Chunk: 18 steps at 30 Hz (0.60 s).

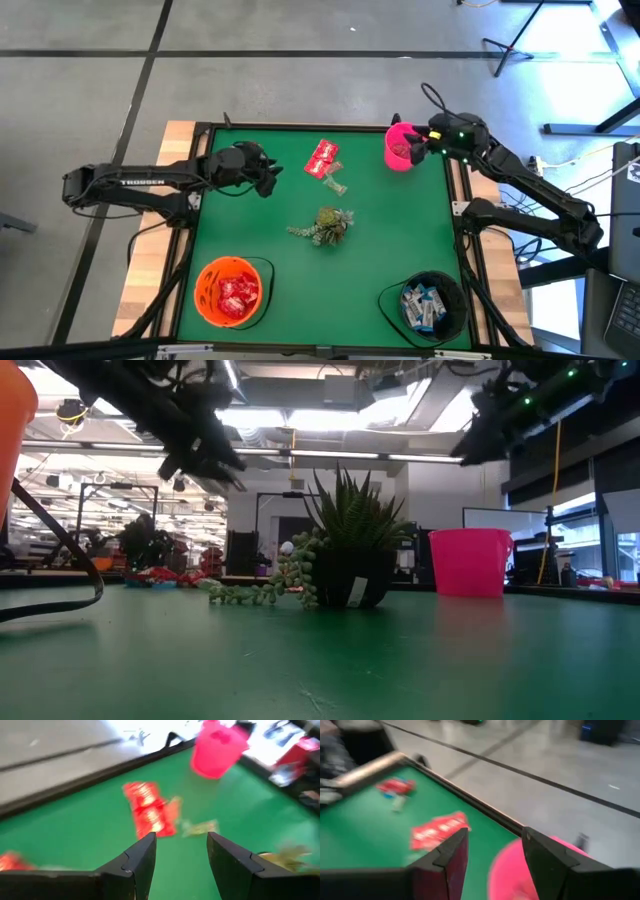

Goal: Sort candy
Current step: Put the red candy into the orange bucket

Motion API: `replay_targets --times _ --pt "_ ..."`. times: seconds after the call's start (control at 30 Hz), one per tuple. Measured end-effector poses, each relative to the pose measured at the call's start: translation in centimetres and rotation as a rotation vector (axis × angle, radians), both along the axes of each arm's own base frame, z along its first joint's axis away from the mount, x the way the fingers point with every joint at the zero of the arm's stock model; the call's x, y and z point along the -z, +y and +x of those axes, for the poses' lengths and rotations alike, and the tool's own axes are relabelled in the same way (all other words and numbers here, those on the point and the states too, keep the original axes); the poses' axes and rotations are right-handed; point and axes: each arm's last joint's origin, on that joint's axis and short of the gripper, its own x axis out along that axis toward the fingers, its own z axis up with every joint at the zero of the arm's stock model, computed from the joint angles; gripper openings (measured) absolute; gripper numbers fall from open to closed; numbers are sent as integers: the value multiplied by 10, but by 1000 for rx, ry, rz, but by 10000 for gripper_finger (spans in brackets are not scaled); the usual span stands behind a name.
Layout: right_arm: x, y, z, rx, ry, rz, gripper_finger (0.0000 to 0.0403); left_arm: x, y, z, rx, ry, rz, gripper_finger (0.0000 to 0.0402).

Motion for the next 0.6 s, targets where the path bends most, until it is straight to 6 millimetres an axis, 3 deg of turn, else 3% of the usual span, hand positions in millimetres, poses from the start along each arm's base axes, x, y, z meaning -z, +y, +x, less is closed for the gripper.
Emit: replay_targets --times 0.3,0.6 --pt "-7 1 4 -83 -108 22 184 34 35 -35 -286 323 -225 165" --pt "-6 1 4 -89 -124 45 184 37 61 -53 -407 458 -287 165"
